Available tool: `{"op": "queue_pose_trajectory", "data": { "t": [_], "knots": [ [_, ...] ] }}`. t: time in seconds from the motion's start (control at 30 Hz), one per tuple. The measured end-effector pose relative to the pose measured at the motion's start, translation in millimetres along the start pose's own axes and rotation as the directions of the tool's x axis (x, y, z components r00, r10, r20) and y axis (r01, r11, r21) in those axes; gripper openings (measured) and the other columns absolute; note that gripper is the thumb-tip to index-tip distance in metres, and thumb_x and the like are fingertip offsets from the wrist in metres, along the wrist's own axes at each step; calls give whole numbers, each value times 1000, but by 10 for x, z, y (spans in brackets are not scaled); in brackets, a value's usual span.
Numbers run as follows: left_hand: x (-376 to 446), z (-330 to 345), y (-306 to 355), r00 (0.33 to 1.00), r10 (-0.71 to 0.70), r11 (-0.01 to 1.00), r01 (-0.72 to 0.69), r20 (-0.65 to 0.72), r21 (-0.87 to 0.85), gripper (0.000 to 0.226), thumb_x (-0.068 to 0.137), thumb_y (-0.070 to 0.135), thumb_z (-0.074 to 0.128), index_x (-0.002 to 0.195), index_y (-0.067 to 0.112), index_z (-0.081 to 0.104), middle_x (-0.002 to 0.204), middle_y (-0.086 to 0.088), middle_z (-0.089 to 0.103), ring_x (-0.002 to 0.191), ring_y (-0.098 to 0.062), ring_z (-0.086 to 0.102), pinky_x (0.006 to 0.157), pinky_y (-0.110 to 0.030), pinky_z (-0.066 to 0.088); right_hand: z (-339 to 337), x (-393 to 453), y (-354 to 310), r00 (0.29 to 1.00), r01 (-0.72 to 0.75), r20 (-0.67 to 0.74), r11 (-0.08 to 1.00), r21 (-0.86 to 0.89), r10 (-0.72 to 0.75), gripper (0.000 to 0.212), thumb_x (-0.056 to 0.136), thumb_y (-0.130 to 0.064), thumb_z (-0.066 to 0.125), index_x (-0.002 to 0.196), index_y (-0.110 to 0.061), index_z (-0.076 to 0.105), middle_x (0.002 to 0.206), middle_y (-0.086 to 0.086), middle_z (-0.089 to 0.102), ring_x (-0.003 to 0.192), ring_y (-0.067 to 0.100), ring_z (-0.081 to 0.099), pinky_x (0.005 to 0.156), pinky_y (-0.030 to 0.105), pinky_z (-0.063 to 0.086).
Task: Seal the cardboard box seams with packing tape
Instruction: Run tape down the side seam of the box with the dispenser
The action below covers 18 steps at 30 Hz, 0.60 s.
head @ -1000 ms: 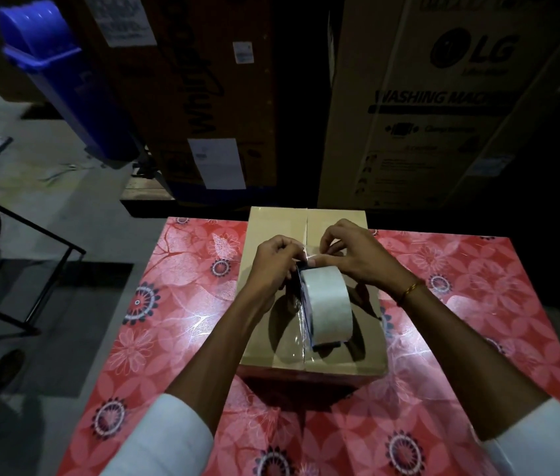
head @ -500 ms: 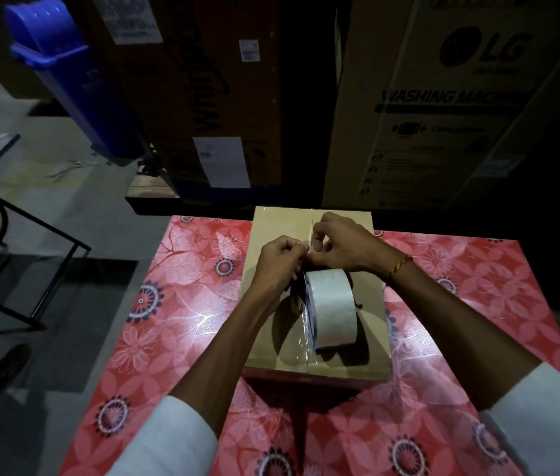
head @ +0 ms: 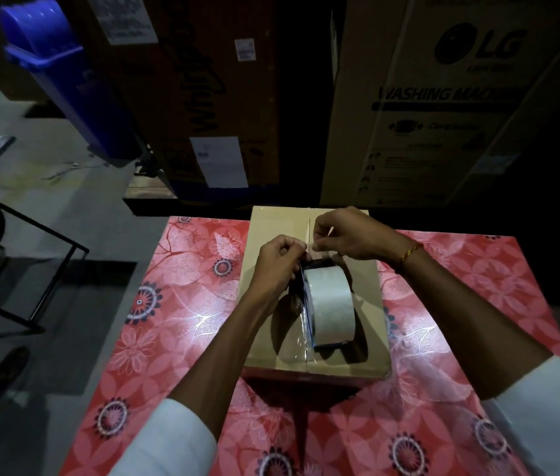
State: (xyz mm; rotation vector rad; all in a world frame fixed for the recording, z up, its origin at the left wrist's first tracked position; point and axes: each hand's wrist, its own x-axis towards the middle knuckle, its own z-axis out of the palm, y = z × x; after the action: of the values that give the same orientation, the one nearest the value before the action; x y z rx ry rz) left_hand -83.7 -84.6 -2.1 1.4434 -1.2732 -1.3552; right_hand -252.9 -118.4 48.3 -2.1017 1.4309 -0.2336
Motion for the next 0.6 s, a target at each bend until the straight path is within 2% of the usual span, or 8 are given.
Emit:
{"op": "queue_pose_trajectory", "data": {
  "t": [0.13, 0.23, 0.3, 0.4, 0.5, 0.6],
  "knots": [
    [-4, -26, 0, 999, -10, 999, 12, 42, -42, 20, 102, 19, 51, 98, 2, 62, 80, -6, 67, 49, -5, 45, 41, -14, 37, -70, 66, -14, 999, 20, -27, 995, -101, -23, 5, 93, -21, 70, 91, -17, 67, 90, -2, 65, 78, 15, 61, 69, 35, 53],
    [-3, -28, 14, 997, -6, 997, 12, 77, -75, 25, 100, 30, 55, 97, 6, 61, 76, -4, 64, 50, -8, 46, 40, -14, 37, -100, 115, -28, 996, 59, -45, 968, -242, -71, 9, 92, -23, 70, 96, -15, 69, 100, -2, 58, 87, 16, 57, 71, 30, 44],
    [7, -9, 10, 996, 13, 1000, -11, 87, -19, 24, 96, 33, 62, 102, 9, 61, 85, -9, 67, 57, -9, 55, 42, -15, 41, -134, 137, -54, 995, 84, -21, 955, -286, -94, 10, 92, -23, 70, 98, -15, 69, 102, -1, 56, 91, 17, 58, 71, 28, 43],
    [56, 34, 17, 995, 24, 997, -31, 100, 68, 23, 90, 32, 70, 104, 16, 61, 93, -8, 69, 79, -17, 66, 57, -20, 48, -222, 184, -130, 996, 91, 22, 940, -329, -89, 10, 90, -26, 72, 95, -18, 68, 94, -3, 58, 86, 16, 58, 65, 26, 39],
    [100, 93, 64, 993, 14, 989, -31, 115, 142, 13, 92, 29, 67, 97, 17, 64, 91, 0, 68, 84, -14, 64, 69, -23, 46, -330, 262, -227, 995, 92, 77, 925, -368, -68, 10, 88, -27, 75, 90, -22, 66, 88, -6, 56, 83, 14, 55, 61, 25, 36],
    [139, 117, 82, 992, -5, 986, -16, 126, 169, 9, 95, 24, 64, 88, 19, 64, 90, -2, 69, 88, -18, 64, 75, -28, 47, -433, 304, -306, 989, 102, 139, 920, -380, -52, 13, 87, -27, 76, 88, -22, 64, 83, -7, 55, 78, 11, 54, 58, 23, 34]
  ]
}}
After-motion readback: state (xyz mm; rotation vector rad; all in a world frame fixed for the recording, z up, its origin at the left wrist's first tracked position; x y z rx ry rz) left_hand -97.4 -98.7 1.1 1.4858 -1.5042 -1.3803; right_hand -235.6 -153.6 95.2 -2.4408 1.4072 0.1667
